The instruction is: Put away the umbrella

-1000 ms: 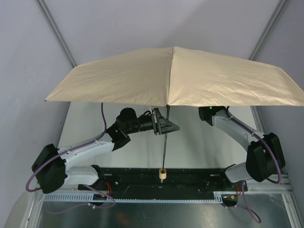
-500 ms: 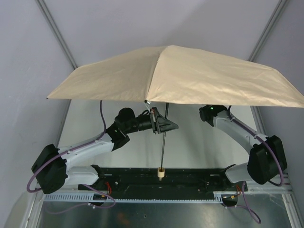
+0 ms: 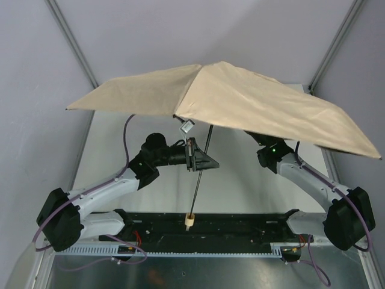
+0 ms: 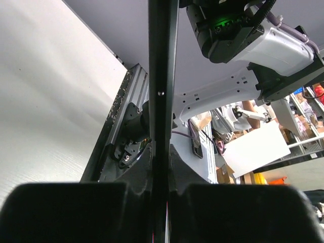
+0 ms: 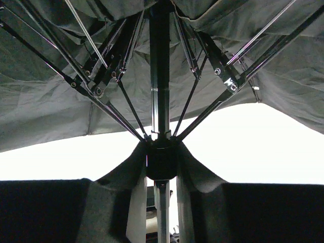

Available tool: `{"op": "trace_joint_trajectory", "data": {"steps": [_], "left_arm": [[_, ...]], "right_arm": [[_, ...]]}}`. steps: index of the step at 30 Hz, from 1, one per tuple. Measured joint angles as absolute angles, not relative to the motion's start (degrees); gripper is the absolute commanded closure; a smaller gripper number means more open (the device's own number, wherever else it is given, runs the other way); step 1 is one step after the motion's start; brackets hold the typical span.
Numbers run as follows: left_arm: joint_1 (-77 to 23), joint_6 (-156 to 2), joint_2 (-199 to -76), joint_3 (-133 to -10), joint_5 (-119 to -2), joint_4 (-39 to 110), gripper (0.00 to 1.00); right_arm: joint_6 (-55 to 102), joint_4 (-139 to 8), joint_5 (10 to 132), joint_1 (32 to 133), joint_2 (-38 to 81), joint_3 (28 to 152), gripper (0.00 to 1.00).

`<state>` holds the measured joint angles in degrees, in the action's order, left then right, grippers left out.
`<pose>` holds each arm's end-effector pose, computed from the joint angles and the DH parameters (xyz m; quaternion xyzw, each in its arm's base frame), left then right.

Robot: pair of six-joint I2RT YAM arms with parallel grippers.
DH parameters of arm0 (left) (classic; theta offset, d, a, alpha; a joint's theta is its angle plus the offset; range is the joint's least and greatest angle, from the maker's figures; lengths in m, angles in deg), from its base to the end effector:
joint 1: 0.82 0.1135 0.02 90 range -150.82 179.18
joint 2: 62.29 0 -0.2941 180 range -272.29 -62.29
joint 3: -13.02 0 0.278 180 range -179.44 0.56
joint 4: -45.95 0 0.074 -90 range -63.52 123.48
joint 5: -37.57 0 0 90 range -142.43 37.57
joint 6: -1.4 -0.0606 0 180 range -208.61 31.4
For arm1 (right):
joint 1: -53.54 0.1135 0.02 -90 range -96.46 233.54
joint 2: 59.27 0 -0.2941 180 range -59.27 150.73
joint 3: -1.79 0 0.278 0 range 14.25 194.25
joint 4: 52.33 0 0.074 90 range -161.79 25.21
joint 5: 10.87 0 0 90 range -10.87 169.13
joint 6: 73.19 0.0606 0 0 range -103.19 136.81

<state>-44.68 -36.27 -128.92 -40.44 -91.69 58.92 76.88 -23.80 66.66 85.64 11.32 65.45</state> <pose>0.1861 -0.2320 0.3197 0.1872 0.6829 -0.6537 0.2669 0.2659 0.1822 0.4064 0.0479 0.5639 0.6346 0.5263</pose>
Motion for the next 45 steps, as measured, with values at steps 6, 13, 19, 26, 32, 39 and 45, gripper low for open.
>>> {"op": "trace_joint_trajectory", "data": {"steps": [6, 13, 19, 26, 32, 39, 45], "left_arm": [[-44.6, -36.8, -129.5, -40.8, -89.7, 59.7, 0.57], [-46.4, -37.1, -126.4, -34.7, -83.4, 60.8, 0.38], [-51.4, -37.1, -125.6, -30.9, -80.6, 59.9, 0.73], [-52.0, -40.2, -125.3, -32.9, -80.9, 60.7, 1.00], [-44.3, -42.8, -130.7, -41.7, -89.8, 53.3, 1.00], [-43.0, -43.9, -138.2, -49.2, -97.0, 46.0, 1.00], [-40.9, -41.0, -138.4, -52.2, -91.6, 45.7, 1.00]], "right_arm": [[77.8, -21.7, 66.1, 84.3, 11.6, 65.3, 1.00], [78.6, -19.7, 65.6, 81.9, 15.3, 70.3, 1.00], [79.6, -18.9, 66.2, 80.2, 16.5, 72.6, 1.00], [77.5, -25.9, 63.2, 75.5, 18.7, 79.0, 1.00], [73.3, -31.1, 62.7, 74.2, 19.6, 81.7, 1.00], [73.5, -24.8, 75.8, 79.7, 18.1, 71.9, 1.00], [75.3, -25.9, 70.9, 87.0, 15.9, 64.4, 1.00]]}}
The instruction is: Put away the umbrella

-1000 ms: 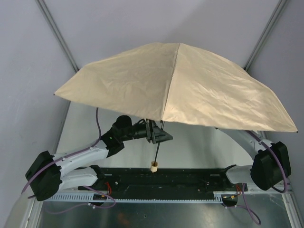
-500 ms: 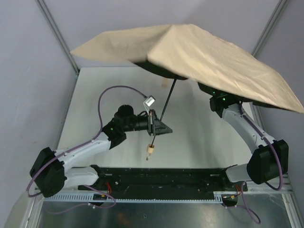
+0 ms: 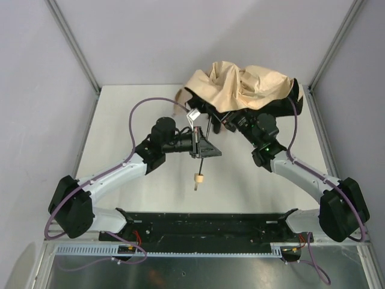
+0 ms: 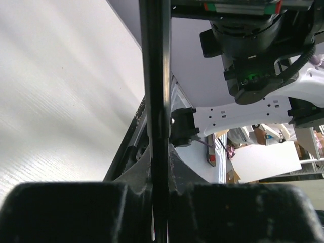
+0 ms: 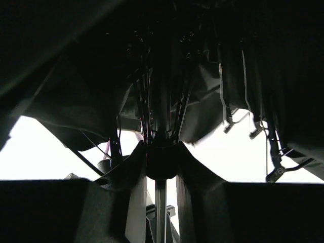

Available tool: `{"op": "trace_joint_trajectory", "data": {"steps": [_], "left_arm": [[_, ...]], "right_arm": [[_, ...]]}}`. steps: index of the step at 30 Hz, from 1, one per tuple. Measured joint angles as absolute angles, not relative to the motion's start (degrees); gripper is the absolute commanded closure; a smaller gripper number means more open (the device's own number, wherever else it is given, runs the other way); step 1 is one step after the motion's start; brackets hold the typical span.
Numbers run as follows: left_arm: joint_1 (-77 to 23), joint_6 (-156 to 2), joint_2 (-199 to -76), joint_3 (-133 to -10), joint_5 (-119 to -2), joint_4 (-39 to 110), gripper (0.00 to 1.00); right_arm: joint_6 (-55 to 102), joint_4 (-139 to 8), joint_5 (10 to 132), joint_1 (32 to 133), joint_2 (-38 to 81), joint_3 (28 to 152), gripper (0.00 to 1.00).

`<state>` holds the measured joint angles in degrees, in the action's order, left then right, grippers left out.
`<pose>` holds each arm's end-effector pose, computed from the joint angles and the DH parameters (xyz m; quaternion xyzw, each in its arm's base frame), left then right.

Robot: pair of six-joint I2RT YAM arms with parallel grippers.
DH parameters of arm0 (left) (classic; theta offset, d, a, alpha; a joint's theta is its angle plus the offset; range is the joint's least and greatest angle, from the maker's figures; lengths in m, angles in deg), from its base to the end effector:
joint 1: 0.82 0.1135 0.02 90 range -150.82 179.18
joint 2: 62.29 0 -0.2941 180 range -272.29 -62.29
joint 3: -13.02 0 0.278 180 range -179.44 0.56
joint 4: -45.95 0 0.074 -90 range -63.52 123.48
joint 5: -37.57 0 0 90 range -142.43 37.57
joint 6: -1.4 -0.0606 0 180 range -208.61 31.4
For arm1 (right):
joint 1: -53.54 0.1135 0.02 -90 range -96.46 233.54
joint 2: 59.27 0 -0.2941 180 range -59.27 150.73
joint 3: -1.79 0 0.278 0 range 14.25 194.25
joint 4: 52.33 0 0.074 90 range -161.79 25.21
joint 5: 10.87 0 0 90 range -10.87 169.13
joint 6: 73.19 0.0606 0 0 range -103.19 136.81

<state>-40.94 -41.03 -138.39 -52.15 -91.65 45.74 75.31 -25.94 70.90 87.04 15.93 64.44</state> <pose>0.2361 -0.2490 0.3229 0.1654 0.7399 -0.6014 0.2519 0.2840 0.1984 0.3695 0.0780 0.6128 0.5955 0.5136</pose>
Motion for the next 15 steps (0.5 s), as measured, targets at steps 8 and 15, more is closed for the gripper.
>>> {"op": "trace_joint_trajectory", "data": {"steps": [8, 15], "left_arm": [[-41.8, -40.2, -135.0, -48.8, -87.8, 51.5, 0.51], [-42.4, -39.6, -125.7, -37.9, -82.9, 54.0, 0.34]], "right_arm": [[82.2, -17.8, 62.7, 82.9, 18.2, 64.2, 1.00], [87.2, -14.9, 58.8, 78.7, 22.0, 64.2, 1.00]]}}
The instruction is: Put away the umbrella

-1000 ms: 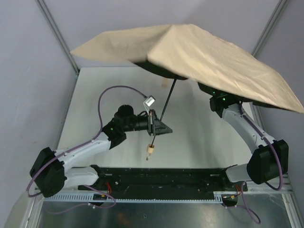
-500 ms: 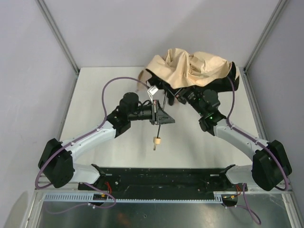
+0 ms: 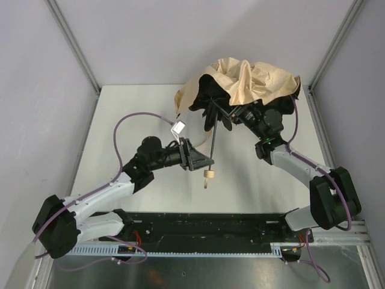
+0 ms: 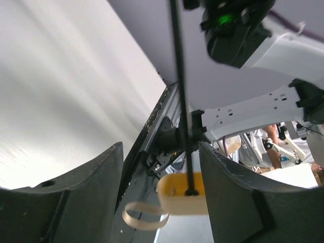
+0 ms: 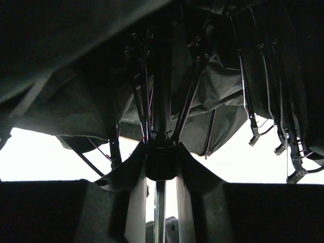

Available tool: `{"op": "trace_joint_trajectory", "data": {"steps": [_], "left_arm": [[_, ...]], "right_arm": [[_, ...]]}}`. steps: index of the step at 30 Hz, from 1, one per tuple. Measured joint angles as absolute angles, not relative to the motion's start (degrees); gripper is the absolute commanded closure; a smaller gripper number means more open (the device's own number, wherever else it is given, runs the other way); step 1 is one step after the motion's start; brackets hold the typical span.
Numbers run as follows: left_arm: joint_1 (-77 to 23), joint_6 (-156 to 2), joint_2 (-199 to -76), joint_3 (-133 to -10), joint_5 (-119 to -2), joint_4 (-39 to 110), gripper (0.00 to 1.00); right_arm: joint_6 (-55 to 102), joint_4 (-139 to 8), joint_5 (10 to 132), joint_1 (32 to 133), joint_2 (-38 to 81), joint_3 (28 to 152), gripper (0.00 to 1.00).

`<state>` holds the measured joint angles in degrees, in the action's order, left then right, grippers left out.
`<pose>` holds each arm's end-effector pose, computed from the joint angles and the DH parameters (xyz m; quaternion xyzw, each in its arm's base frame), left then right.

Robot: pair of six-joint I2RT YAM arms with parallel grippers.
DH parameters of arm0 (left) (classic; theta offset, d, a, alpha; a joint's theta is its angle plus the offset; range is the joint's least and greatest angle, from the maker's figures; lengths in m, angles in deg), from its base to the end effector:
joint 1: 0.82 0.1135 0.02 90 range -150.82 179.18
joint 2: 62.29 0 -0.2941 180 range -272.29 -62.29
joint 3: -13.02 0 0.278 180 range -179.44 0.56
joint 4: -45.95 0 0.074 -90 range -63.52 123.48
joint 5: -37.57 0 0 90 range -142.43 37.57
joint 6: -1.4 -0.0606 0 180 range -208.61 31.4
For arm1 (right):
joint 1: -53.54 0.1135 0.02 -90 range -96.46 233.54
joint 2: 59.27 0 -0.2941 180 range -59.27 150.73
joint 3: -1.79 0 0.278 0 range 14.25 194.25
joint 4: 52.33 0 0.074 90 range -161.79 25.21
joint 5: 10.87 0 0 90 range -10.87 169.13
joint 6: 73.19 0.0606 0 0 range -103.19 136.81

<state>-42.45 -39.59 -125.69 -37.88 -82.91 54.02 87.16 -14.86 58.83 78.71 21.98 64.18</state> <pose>0.1930 -0.2127 0.3066 0.1326 0.7181 -0.6016 0.3236 0.3190 0.1731 0.3561 0.0885 0.5853 0.6610 0.4613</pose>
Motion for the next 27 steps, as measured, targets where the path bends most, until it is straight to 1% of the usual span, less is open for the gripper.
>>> {"op": "trace_joint_trajectory", "data": {"steps": [4, 5, 9, 10, 14, 17, 22, 27], "left_arm": [[-44.0, -39.4, -125.9, -34.6, -81.5, 54.0, 0.34], [-44.5, -39.4, -126.5, -34.6, -81.2, 54.0, 0.37], [-45.9, -39.5, -128.3, -35.1, -81.1, 54.8, 0.70], [-46.1, -39.7, -128.7, -35.6, -81.1, 54.8, 0.77], [-46.7, -40.1, -129.6, -37.6, -81.1, 54.9, 0.96], [-46.7, -40.2, -130.3, -38.8, -82.0, 53.7, 0.99], [-46.9, -41.4, -131.0, -40.3, -84.3, 52.4, 1.00], [-47.1, -43.4, -130.0, -40.5, -84.6, 49.9, 1.00]], "right_arm": [[87.8, -13.2, 58.4, 77.8, 22.0, 64.2, 1.00], [87.8, -12.9, 58.2, 77.8, 22.0, 64.2, 1.00], [86.9, -12.6, 56.9, 78.2, 22.0, 64.2, 1.00], [86.2, -12.7, 56.6, 78.3, 22.0, 64.2, 1.00], [83.6, -14.7, 56.6, 79.0, 21.2, 64.1, 1.00], [80.6, -17.8, 58.1, 80.4, 18.9, 63.5, 1.00], [76.4, -20.7, 60.5, 81.7, 14.5, 62.8, 1.00], [74.4, -20.6, 64.0, 83.9, 11.8, 60.2, 1.00]]}}
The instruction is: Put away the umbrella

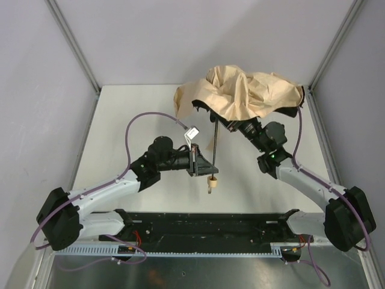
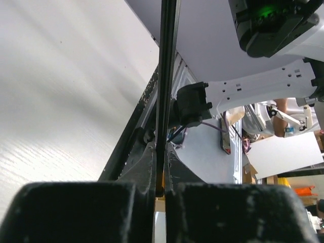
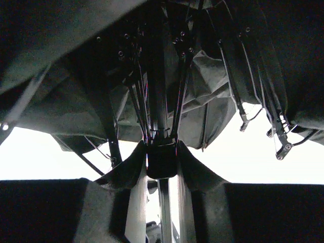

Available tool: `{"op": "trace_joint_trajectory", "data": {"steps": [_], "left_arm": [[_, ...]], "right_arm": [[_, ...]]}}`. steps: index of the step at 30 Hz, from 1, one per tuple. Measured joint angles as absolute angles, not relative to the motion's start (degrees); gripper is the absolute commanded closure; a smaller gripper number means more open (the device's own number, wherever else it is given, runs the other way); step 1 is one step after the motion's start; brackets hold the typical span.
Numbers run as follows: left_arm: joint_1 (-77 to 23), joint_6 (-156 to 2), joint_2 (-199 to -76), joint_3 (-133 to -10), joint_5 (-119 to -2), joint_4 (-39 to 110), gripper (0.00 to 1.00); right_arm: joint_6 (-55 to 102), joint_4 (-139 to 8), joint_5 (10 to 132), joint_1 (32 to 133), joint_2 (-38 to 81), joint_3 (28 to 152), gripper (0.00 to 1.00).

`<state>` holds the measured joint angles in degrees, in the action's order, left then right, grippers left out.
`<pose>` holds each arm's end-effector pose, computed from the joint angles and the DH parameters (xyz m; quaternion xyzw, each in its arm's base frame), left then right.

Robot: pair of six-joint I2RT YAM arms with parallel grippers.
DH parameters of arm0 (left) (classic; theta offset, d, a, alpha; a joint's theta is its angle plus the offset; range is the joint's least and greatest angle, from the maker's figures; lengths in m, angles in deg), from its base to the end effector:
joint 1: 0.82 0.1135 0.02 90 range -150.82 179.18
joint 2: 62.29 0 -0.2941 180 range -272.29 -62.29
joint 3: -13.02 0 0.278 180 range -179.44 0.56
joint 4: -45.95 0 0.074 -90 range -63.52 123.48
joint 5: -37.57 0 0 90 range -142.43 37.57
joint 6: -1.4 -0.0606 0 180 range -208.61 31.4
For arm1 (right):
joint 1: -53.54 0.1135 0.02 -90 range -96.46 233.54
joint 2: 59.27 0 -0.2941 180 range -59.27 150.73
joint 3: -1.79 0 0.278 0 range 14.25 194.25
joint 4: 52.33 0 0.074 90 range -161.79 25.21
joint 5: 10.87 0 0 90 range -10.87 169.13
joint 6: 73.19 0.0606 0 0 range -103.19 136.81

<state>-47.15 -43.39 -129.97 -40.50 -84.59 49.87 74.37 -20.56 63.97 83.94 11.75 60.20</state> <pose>0.1846 -0.2401 0.2953 0.1848 0.7356 -0.5897 0.2774 0.2687 0.1760 0.3744 0.0304 0.5837 0.6160 0.5282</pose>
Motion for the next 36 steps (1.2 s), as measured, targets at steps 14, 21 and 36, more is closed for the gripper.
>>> {"op": "trace_joint_trajectory", "data": {"steps": [14, 21, 36], "left_arm": [[-45.8, -43.0, -125.8, -42.5, -76.7, 45.1, 0.78], [-46.2, -44.1, -118.0, -35.0, -75.4, 50.3, 0.34], [-43.1, -53.3, -101.7, -50.0, -79.9, 36.3, 0.01]], "right_arm": [[77.2, -14.2, 62.3, 90.3, 10.4, 49.2, 1.00], [77.2, -11.1, 52.1, 80.7, 14.7, 49.7, 1.00], [75.7, 4.8, 20.8, 68.3, 22.9, 55.5, 1.00]]}}
